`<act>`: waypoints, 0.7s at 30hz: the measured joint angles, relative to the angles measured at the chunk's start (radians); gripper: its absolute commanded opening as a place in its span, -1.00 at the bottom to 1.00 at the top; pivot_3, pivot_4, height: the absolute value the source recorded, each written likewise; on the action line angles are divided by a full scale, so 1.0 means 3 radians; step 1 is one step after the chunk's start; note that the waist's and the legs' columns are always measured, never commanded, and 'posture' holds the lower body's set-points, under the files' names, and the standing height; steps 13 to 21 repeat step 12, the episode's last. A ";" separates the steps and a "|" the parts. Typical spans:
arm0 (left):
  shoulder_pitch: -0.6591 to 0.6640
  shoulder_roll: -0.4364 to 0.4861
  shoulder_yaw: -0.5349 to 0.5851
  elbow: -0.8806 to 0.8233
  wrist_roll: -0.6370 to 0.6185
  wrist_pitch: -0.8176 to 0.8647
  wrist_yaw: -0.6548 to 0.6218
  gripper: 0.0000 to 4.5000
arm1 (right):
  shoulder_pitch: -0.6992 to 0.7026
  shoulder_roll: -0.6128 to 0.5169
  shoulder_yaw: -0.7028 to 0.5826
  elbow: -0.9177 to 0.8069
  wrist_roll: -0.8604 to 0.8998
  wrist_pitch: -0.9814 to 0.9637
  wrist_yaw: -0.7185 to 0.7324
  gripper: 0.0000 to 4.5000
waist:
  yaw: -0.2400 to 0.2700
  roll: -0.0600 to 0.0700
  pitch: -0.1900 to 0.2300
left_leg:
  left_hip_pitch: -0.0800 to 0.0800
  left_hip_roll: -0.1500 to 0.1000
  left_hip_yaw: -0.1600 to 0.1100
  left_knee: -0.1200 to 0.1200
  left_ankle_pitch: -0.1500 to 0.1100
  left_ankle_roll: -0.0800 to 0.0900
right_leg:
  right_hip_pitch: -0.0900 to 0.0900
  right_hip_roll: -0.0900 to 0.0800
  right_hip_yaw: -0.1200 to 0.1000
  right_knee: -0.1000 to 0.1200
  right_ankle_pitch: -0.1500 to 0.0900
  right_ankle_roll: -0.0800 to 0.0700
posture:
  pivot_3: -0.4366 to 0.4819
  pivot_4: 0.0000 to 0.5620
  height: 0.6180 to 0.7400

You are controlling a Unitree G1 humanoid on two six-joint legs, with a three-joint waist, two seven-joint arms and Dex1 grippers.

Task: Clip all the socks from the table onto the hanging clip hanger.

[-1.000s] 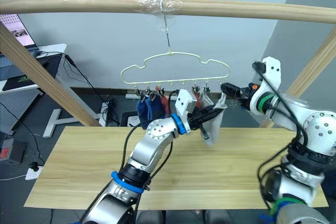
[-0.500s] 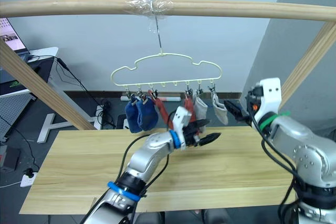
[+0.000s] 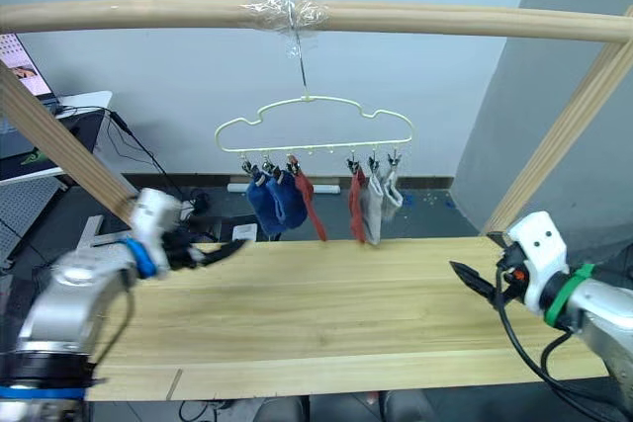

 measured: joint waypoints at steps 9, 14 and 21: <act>0.0477 0.0155 0.0277 0.0073 -0.0131 -0.0064 -0.0300 0.61 | 0.0225 0.0195 -0.0025 0.0126 -0.0188 -0.0299 0.0269 1.00 | 0.0068 -0.0038 -0.0069 | -0.0002 0.0002 0.0003 0.0000 0.0000 -0.0001 | -0.0001 -0.0001 -0.0003 0.0001 0.0008 -0.0016 | 0.26 -0.86 1.00; 0.0478 0.0026 0.0271 0.0052 -0.0121 -0.0047 -0.0153 0.61 | 0.0206 0.0235 0.0082 0.0195 -0.0286 -0.0367 0.0268 1.00 | 0.0096 -0.0041 -0.0101 | 0.0001 0.0002 0.0003 0.0001 0.0000 -0.0001 | -0.0001 -0.0001 -0.0003 0.0004 0.0008 -0.0015 | 0.27 -0.87 1.00; 0.0478 0.0026 0.0271 0.0052 -0.0121 -0.0047 -0.0153 0.61 | 0.0206 0.0235 0.0082 0.0195 -0.0286 -0.0367 0.0268 1.00 | 0.0096 -0.0041 -0.0101 | 0.0001 0.0002 0.0003 0.0001 0.0000 -0.0001 | -0.0001 -0.0001 -0.0003 0.0004 0.0008 -0.0015 | 0.27 -0.87 1.00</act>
